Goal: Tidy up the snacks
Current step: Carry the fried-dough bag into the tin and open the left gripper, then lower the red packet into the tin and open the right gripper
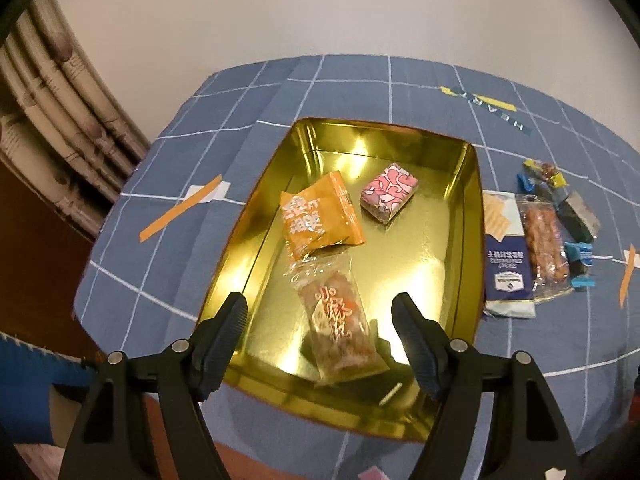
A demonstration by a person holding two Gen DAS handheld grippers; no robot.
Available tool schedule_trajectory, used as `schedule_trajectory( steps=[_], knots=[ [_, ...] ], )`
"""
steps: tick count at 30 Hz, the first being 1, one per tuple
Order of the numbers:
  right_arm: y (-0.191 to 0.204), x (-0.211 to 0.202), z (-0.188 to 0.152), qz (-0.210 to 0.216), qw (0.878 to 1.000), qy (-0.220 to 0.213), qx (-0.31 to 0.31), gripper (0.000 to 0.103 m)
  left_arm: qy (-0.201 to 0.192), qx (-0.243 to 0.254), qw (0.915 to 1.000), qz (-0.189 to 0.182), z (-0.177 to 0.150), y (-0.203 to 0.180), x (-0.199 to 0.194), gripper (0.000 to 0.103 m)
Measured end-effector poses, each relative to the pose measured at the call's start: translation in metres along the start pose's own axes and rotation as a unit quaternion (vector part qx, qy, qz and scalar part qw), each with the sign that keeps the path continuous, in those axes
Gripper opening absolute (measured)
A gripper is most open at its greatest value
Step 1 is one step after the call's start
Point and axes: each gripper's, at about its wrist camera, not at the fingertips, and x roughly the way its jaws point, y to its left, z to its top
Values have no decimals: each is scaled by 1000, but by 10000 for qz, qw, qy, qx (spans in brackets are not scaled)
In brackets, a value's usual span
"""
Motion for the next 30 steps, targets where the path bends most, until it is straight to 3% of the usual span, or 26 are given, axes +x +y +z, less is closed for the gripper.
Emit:
schedule_trajectory(
  steps=[8,13,16,23,30],
  knots=[
    [33,-7,17,226,9994,-78,-231,45,-89,-404,9990,-142,-22,13,-32,80],
    [67,-4,37,470,9976,-114,-495,45,-63,-711,9974,-29,-41,25,-46,84],
    [95,1,53,706,9951,-111,-678,45,56,-913,9958,-32,-55,32,-49,84],
    [184,19,89,1243,9830,-75,-1348,45,16,-947,9949,338,-80,40,-50,84],
    [251,55,108,1581,9742,174,-1602,45,65,-980,9948,280,-82,48,-44,84]
  ],
)
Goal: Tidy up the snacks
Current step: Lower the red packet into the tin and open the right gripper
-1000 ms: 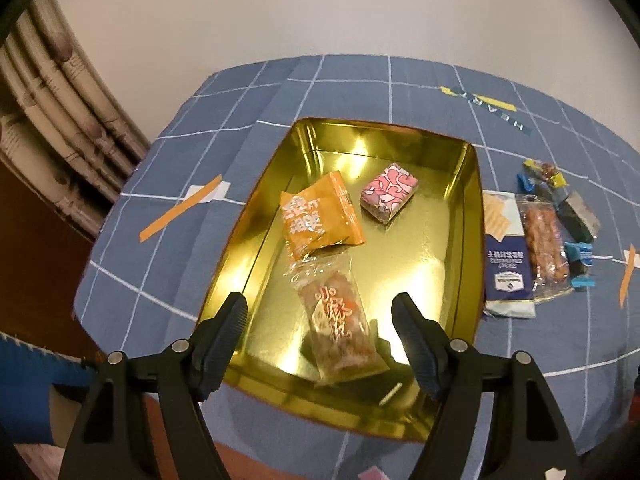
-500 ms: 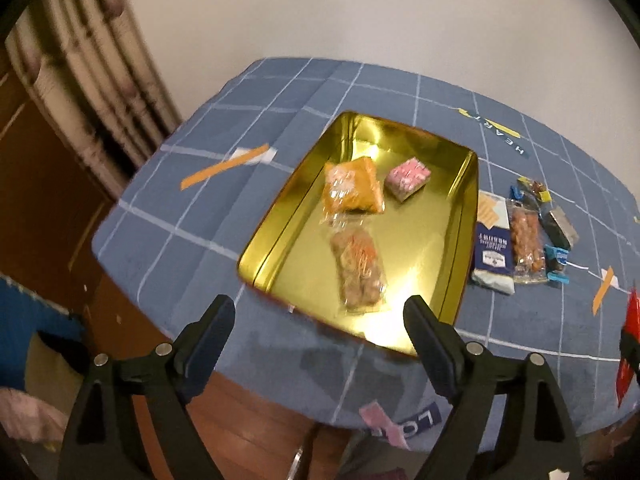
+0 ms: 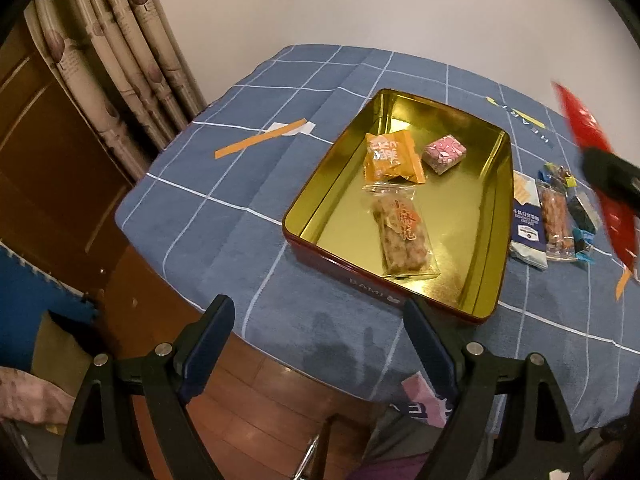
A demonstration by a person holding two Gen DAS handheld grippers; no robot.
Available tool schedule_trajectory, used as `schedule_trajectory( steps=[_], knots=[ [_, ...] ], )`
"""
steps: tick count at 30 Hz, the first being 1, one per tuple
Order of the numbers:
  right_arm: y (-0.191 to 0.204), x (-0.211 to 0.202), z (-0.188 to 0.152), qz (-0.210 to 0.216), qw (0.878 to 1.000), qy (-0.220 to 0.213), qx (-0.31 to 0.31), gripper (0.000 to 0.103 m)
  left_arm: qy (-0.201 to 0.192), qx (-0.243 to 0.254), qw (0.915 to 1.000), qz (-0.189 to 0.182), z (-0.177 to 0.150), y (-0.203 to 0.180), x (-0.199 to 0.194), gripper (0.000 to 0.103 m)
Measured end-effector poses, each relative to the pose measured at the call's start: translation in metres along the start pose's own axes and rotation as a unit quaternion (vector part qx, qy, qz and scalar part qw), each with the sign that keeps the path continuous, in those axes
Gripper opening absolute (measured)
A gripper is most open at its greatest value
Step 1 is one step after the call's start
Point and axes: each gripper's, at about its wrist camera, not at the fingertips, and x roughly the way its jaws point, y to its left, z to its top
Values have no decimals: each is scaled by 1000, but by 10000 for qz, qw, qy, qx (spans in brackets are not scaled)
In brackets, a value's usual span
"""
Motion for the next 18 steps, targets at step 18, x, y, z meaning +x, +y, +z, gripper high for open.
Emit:
schedule_trajectory(
  steps=[18],
  knots=[
    [12,140,33,-263,9954,919,79,45,-132,-219,9990,373,7,15,2,84]
  ],
)
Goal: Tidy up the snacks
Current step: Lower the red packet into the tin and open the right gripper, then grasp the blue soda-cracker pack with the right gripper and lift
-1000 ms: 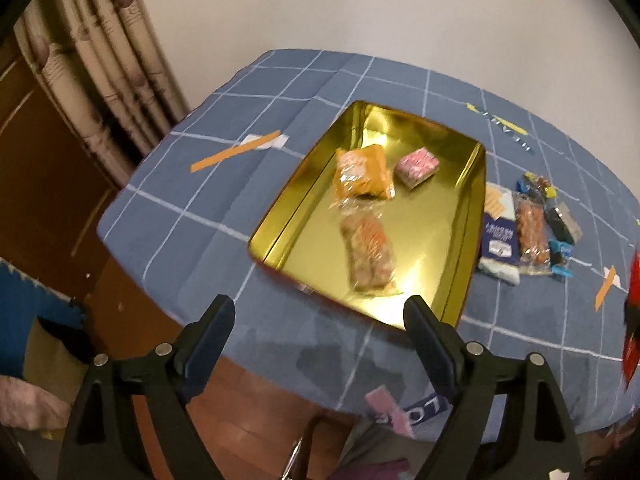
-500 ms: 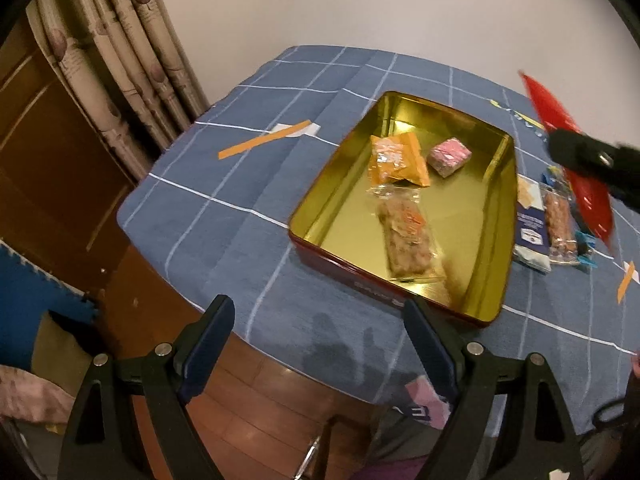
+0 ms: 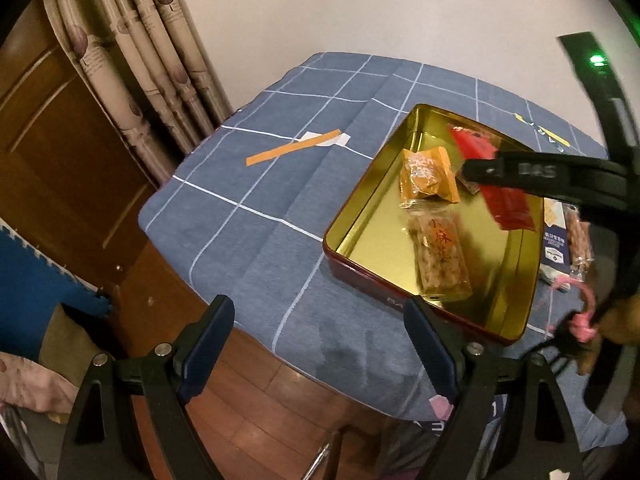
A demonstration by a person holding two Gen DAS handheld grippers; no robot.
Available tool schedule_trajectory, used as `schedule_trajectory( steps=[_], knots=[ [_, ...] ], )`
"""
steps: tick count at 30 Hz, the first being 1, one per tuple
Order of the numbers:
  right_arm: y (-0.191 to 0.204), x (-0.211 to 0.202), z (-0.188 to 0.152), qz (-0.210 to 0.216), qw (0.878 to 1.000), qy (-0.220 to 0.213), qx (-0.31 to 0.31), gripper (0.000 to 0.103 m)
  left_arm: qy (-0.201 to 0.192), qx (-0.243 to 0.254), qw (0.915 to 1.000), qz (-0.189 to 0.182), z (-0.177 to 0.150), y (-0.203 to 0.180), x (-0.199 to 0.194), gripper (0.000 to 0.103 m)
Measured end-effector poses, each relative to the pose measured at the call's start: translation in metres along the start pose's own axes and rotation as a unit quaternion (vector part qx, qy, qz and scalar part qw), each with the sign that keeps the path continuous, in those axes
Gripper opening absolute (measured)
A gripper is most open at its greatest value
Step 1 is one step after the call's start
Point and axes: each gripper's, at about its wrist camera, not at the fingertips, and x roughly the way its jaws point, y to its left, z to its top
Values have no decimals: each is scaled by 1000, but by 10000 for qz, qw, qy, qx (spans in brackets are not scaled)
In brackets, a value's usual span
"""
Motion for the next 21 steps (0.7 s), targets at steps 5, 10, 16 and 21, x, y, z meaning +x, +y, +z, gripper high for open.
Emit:
schedule_trajectory(
  steps=[5,10,16,21],
  knots=[
    [7,23,3,-225,9997,73,-110,47,92,-23,9999,-59,0,1,4,84],
    [14,30,6,-371,9991,67,-169,49,142,21,9999,-42,-1,-3,7,84],
    [-17,-23,0,-13,9971,-622,431,52,145,76,9999,-32,-3,-5,7,84],
    [-69,-76,-30,22,9913,-892,967,52,182,73,9998,-62,-5,-7,7,84]
  ],
)
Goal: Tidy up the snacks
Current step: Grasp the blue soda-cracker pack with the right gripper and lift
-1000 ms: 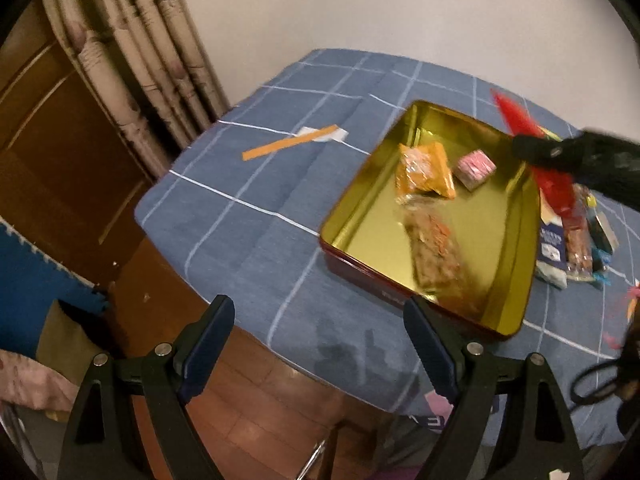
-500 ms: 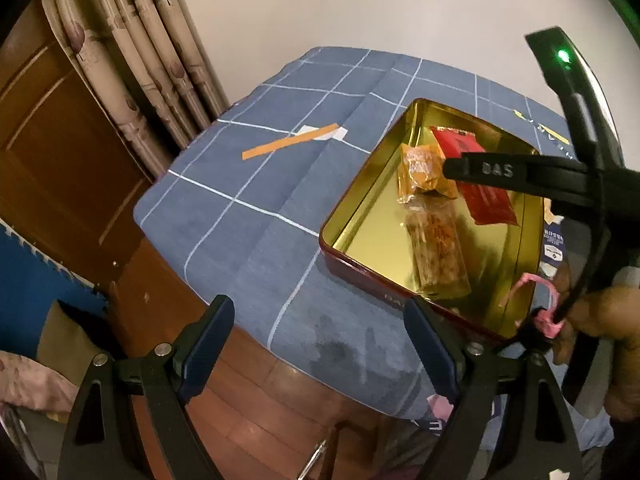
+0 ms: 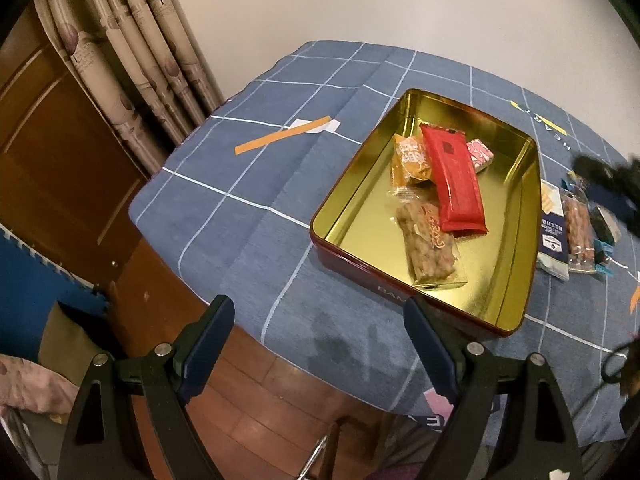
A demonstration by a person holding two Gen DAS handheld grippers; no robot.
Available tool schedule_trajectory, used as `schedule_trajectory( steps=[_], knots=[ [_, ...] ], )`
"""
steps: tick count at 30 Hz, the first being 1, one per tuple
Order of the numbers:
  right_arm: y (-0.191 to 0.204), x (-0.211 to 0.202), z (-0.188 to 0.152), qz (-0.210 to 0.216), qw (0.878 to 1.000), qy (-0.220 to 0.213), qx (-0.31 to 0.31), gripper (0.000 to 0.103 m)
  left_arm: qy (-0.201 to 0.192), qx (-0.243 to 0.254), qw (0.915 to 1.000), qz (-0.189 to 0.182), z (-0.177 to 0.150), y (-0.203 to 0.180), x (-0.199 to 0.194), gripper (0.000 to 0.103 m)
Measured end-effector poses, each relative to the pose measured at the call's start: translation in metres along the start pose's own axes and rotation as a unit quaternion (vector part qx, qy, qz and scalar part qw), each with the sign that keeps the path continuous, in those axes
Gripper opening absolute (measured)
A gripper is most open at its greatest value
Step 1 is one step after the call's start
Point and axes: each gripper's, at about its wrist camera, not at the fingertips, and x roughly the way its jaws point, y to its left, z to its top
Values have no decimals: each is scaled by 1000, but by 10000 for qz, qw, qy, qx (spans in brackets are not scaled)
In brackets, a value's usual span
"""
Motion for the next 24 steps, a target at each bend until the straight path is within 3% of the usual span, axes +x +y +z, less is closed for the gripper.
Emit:
schedule_trajectory(
  steps=[3,7,14,17,24],
  knots=[
    [-35,-8,-14,170,9981,118,584,52,-19,39,10000,23,-1,-2,-2,84],
    [-49,3,-26,99,9960,291,837,52,-47,104,9999,65,-1,-5,-2,85],
    [-42,29,-30,-221,9962,568,618,52,8,149,9999,68,-2,-8,1,85],
    [-37,40,-32,-829,9939,684,265,52,34,143,9999,33,-1,-8,2,85],
    [-29,60,-34,-1345,9873,826,-161,53,118,138,9998,3,0,-7,6,85]
  ],
)
